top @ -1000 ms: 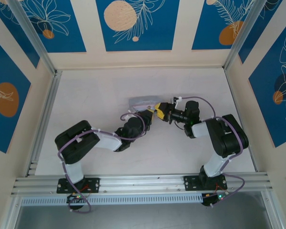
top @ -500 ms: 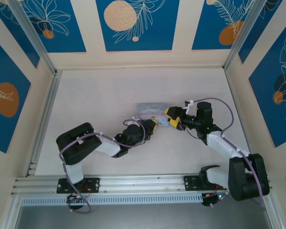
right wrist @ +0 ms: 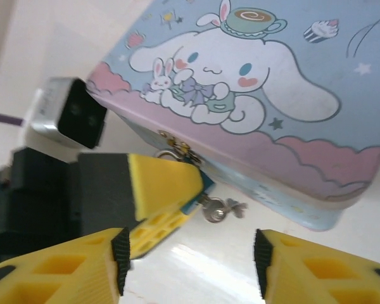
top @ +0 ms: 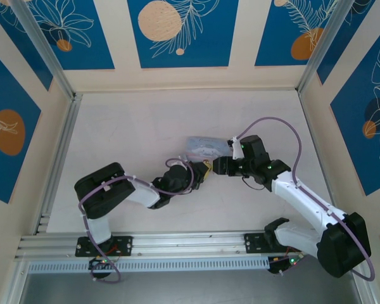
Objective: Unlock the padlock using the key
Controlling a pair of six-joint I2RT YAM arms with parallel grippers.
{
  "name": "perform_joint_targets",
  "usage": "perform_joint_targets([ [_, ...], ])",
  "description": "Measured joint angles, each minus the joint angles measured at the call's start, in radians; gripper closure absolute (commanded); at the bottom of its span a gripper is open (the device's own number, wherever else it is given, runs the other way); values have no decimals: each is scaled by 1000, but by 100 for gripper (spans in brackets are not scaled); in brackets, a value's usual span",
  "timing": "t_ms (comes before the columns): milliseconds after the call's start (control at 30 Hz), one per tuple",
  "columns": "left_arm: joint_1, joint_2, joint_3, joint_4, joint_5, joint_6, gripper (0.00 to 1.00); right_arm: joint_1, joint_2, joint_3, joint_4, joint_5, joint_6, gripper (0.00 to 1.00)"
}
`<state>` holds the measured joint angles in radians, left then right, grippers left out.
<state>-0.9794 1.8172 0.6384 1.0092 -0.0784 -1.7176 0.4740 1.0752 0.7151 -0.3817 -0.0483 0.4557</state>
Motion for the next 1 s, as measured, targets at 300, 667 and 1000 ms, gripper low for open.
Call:
perform_joint_targets([
  [300,18,0,0,-50,53,8,100,126,27,14,-62,154,-117,52],
  [667,24,-2,8,-61,82,18,100,208,134,37,-81,297,-169,50],
  [1000,29,-2,11,-68,97,18,100,247,199,66,-83,355,-196,58],
])
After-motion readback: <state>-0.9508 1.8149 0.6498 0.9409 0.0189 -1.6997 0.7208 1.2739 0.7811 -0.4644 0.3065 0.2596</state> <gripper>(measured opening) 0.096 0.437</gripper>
